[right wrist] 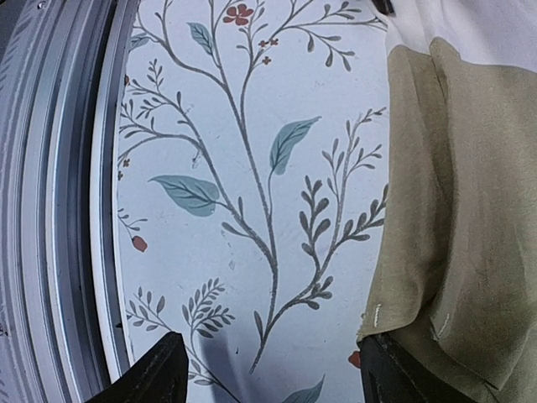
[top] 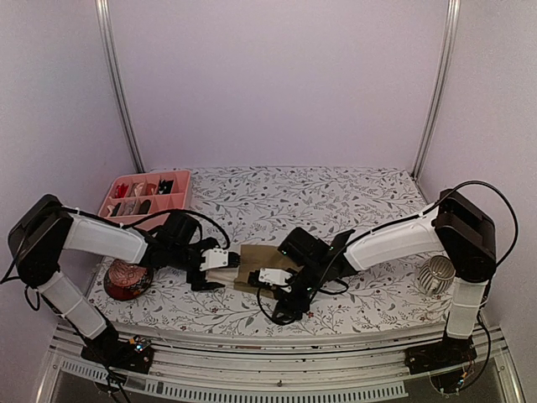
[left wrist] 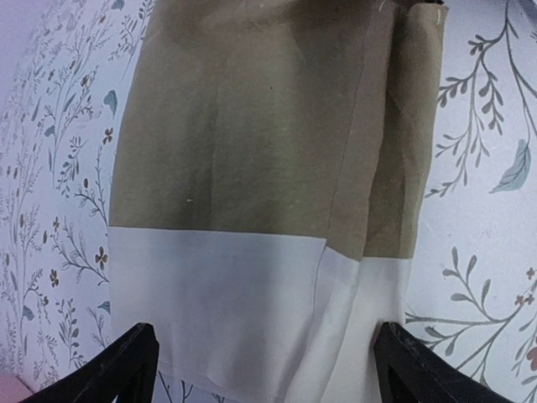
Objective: Roll the underwear
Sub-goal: Smooth out the underwear at the center of the board.
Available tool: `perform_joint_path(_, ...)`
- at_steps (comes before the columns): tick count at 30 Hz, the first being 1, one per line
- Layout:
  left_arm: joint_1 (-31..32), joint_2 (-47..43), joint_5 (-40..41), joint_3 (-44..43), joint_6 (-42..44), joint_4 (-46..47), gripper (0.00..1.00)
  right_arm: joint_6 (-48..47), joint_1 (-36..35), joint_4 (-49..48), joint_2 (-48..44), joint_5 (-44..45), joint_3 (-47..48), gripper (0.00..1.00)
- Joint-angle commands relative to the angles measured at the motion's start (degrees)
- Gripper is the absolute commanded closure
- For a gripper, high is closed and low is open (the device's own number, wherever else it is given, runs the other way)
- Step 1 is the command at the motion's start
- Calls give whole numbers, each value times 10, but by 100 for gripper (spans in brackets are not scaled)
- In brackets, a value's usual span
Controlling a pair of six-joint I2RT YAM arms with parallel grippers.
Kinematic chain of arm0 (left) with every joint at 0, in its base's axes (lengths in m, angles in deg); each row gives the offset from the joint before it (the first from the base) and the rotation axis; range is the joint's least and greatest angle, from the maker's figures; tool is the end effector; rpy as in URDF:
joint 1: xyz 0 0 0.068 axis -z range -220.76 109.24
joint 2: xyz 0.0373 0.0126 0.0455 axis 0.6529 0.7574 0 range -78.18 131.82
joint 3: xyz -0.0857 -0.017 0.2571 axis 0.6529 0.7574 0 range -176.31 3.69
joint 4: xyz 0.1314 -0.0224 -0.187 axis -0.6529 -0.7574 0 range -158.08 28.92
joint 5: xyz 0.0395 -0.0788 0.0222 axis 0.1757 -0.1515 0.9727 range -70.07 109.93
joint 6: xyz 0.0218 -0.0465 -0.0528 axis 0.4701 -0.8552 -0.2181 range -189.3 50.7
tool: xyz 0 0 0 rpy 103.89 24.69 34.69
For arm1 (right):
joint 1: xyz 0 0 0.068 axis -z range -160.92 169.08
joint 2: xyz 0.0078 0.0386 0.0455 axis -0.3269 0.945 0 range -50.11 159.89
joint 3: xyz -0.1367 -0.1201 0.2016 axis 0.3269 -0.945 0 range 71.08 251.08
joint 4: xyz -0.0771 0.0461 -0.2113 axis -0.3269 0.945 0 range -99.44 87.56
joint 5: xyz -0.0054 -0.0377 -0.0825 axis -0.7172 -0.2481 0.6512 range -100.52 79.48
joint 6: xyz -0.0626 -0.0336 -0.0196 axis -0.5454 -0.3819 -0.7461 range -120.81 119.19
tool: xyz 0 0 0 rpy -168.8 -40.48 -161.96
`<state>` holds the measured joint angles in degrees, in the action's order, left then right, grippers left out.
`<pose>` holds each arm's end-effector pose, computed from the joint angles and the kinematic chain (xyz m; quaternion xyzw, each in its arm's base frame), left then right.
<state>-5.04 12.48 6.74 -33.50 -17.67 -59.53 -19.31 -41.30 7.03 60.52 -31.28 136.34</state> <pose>0.2185 -0.1744 0.1371 0.6756 0.6533 -0.0627 0.3359 0.1616 0.3284 0.1356 -0.6400 0.7090 0.2487 0.1610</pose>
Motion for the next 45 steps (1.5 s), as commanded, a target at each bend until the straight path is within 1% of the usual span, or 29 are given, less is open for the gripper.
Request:
perform_joint_path(1,-18,-6,2,13,32,-55,7,-10,-4,41,1,-5,-19,31)
perform_joint_path(7,-33,-25,-30,2,51,-99,6,-10,-4,67,-4,5,-1,37)
perform_joint_path(10,-38,-45,-49,-4,51,-107,6,-6,-4,67,-25,14,13,38)
perform_joint_path(15,-44,-77,-81,-12,57,-127,6,12,-4,68,-51,66,36,39)
perform_joint_path(16,-46,-81,-84,-12,59,-126,6,17,-4,68,-50,79,60,39)
perform_joint_path(18,-48,-80,-85,-13,58,-120,7,23,-4,70,-46,94,78,40)
perform_joint_path(20,-50,-71,-84,-18,55,-115,10,28,-4,68,-36,114,96,40)
perform_joint_path(22,-52,-55,-79,-26,50,-109,16,35,-4,68,-19,145,121,42)
perform_joint_path(24,-53,-39,-78,-36,50,-111,27,41,-3,72,3,164,151,44)
perform_joint_path(26,-54,-24,-80,-45,52,-116,34,43,-4,84,35,175,179,47)
perform_joint_path(30,-55,-5,-82,-52,57,-122,36,42,-4,109,86,183,225,51)
perform_joint_path(36,-56,-3,-99,-56,73,-147,37,40,-4,114,110,170,228,54)
perform_joint_path(38,-56,1,-98,-57,73,-147,40,39,-4,116,114,165,227,54)
perform_joint_path(41,-56,10,-93,-61,72,-148,51,39,-4,121,122,162,230,56)
perform_joint_path(45,-56,21,-93,-66,72,-156,56,36,-4,124,126,145,228,57)
